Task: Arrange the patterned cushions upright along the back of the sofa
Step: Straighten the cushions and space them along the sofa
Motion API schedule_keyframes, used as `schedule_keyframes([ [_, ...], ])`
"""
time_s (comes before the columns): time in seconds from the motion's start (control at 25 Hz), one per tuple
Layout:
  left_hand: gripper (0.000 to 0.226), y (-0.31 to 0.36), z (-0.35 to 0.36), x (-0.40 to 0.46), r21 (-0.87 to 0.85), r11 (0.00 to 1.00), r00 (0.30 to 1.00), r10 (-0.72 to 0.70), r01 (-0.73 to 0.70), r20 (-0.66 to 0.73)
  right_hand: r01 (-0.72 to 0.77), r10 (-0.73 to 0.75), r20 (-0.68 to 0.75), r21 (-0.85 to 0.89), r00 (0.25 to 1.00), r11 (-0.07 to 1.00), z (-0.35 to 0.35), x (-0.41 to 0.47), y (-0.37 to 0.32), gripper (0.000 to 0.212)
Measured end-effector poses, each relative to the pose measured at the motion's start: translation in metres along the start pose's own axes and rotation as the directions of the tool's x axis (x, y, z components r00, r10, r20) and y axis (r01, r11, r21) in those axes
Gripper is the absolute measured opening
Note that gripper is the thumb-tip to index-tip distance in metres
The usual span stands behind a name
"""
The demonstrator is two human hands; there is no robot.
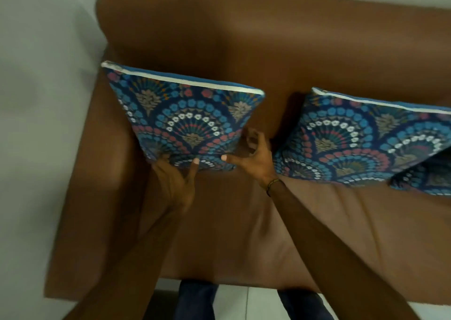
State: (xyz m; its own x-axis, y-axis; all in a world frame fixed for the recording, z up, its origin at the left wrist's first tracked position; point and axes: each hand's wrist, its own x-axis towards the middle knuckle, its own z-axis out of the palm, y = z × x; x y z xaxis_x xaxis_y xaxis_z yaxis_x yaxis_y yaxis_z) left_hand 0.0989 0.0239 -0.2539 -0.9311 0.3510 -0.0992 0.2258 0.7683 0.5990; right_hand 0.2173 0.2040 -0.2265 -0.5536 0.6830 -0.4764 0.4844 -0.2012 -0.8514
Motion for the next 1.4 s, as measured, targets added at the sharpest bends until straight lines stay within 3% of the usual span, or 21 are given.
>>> schedule_keyframes([
  [0.2,0.092,0.095,0.061,-0.068,-0.224,0.973,0.942,0.034,0.044,0.334,-0.012,0.004,-0.092,-0.083,0.996,0.996,-0.126,-0.050,0.041,0.043],
  [0.28,0.095,0.132,0.085,-0.089,-0.303,0.953,0.911,0.094,0.034,0.400,-0.025,0.004,-0.193,-0.107,0.981,0.994,-0.193,-0.074,0.056,0.034],
  [0.36,0.106,0.169,0.106,-0.100,-0.343,0.939,0.887,0.146,0.015,0.438,-0.062,0.025,-0.388,-0.085,0.921,0.994,-0.263,-0.086,0.074,0.044],
  [0.44,0.117,0.200,0.124,-0.099,-0.374,0.927,0.870,0.168,0.021,0.464,-0.102,0.083,-0.510,-0.010,0.856,0.995,-0.319,-0.084,0.079,0.071],
  [0.52,0.119,0.221,0.143,-0.093,-0.426,0.905,0.848,0.236,-0.012,0.476,-0.133,0.170,-0.441,0.114,0.881,0.985,-0.353,-0.071,0.079,0.106],
  [0.56,0.117,0.227,0.152,-0.091,-0.437,0.899,0.842,0.256,-0.028,0.475,-0.132,0.182,-0.370,0.157,0.911,0.979,-0.362,-0.063,0.079,0.114],
  [0.64,0.115,0.231,0.165,-0.092,-0.432,0.902,0.858,0.231,-0.012,0.458,-0.136,0.176,-0.268,0.162,0.947,0.977,-0.367,-0.046,0.084,0.109],
  [0.8,0.111,0.222,0.169,-0.101,-0.452,0.891,0.898,0.229,-0.038,0.375,-0.102,0.146,-0.314,0.153,0.938,0.983,-0.356,-0.033,0.106,0.130],
  [0.96,0.105,0.234,0.155,-0.121,-0.421,0.903,0.920,0.235,-0.087,0.313,-0.027,0.074,-0.318,0.151,0.945,0.988,-0.352,-0.038,0.101,0.126],
  [1.04,0.098,0.248,0.145,-0.149,-0.212,0.964,0.965,0.198,-0.160,0.172,-0.030,0.076,-0.327,0.143,0.942,0.989,-0.357,-0.053,0.098,0.118],
  [1.12,0.078,0.259,0.151,-0.182,-0.075,0.950,0.951,0.306,-0.303,0.031,-0.026,0.061,-0.380,0.098,0.923,0.995,-0.370,-0.074,0.098,0.111],
  [1.24,0.053,0.293,0.184,-0.234,-0.229,0.866,0.851,0.488,-0.444,0.197,0.007,-0.046,-0.499,-0.078,0.865,0.997,-0.415,-0.106,0.105,0.102],
  [1.4,0.064,0.371,0.249,-0.285,-0.382,0.831,0.751,0.540,-0.405,0.379,-0.033,-0.150,-0.696,-0.242,0.702,0.970,-0.519,-0.131,0.127,0.102],
])
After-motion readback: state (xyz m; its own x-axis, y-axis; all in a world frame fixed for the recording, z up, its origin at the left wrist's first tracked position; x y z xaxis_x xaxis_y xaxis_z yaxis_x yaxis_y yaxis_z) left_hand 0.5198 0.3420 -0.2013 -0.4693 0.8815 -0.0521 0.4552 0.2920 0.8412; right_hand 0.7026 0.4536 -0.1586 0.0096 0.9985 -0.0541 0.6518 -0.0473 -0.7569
